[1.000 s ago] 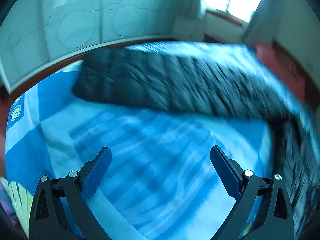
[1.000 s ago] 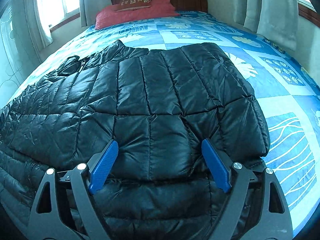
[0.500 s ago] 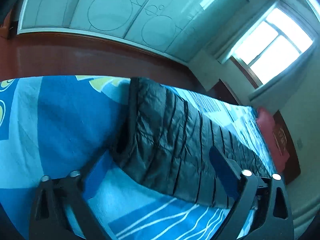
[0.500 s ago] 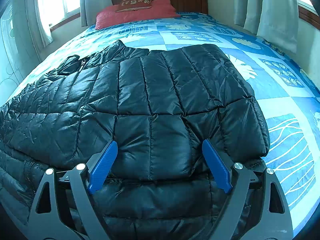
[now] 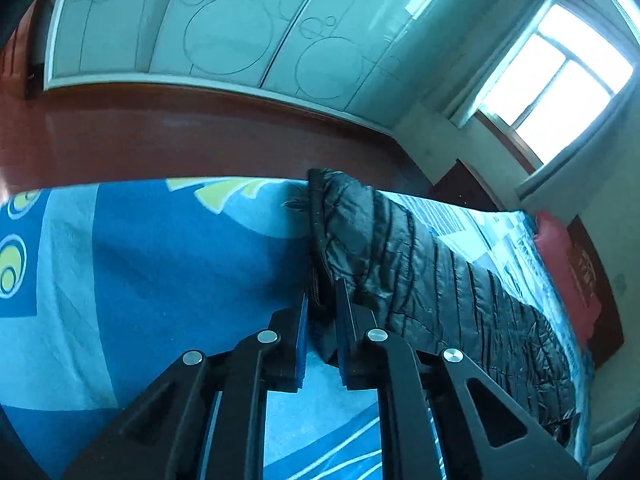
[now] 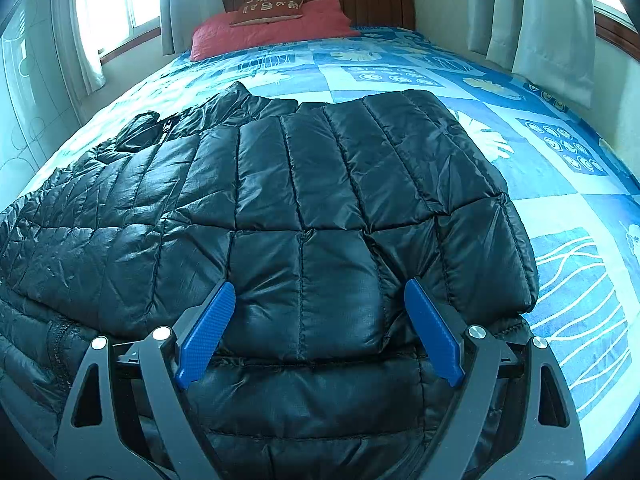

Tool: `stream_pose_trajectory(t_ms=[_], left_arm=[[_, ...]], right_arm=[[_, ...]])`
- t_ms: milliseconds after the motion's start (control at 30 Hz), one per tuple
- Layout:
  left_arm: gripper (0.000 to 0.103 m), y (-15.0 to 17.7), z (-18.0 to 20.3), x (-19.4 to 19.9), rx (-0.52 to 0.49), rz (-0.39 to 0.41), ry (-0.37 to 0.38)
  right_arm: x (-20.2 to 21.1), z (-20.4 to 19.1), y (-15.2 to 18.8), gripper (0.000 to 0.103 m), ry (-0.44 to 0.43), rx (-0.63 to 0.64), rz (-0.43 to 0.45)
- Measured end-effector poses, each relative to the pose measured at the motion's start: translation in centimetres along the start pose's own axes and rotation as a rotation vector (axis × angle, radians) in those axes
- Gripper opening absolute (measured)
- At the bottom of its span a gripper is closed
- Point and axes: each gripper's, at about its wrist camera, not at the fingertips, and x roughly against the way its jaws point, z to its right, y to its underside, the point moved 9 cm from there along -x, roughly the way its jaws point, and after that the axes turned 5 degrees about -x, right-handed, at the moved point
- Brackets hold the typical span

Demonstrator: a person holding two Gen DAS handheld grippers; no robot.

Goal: Fold large clothes

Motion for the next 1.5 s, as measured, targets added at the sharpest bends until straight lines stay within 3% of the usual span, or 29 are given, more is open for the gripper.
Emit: stream_pose_trajectory(t_ms=[200, 433, 700, 1200, 1367, 1467, 1500], left_arm=[[0.010, -0.5, 4.5, 0.3, -0.074, 0.018, 0.058], [0.010, 1.8, 15.7, 3.0, -0.263, 0.019, 0.220], [0.010, 9.9, 29.8, 4.8, -0.463, -0.067, 0.421], [0.010, 24.3, 39.8, 5.7, -0.655, -0.306, 0.570], [0.025, 26.9, 40.4, 6.1, -0.701, -0.371, 0.599], [0.056, 26.6, 39.4, 7.1, -0.696, -0.376, 0.602], [0.061, 26.6, 39.4, 7.4, -0.694, -0.367, 0.605]], right_arm=[[0.0, 0.1, -0.2, 0.086, -0.011, -0.011, 0.005], [0.1, 0.2, -0.3, 0.086, -0.030, -0.029, 0.014], [0.3, 0.4, -0.3, 0.086, -0.064, -0.060, 0.023], [0.4, 0.2, -0.1, 0.086, -0.081, -0.075, 0.029], [0.5, 0.0, -0.1, 0.087, -0.074, -0.070, 0.023], [0.6, -0.1, -0.2, 0.087, -0.062, -0.061, 0.016], [0.8, -0.3, -0.3, 0.087, -0.056, -0.057, 0.017]])
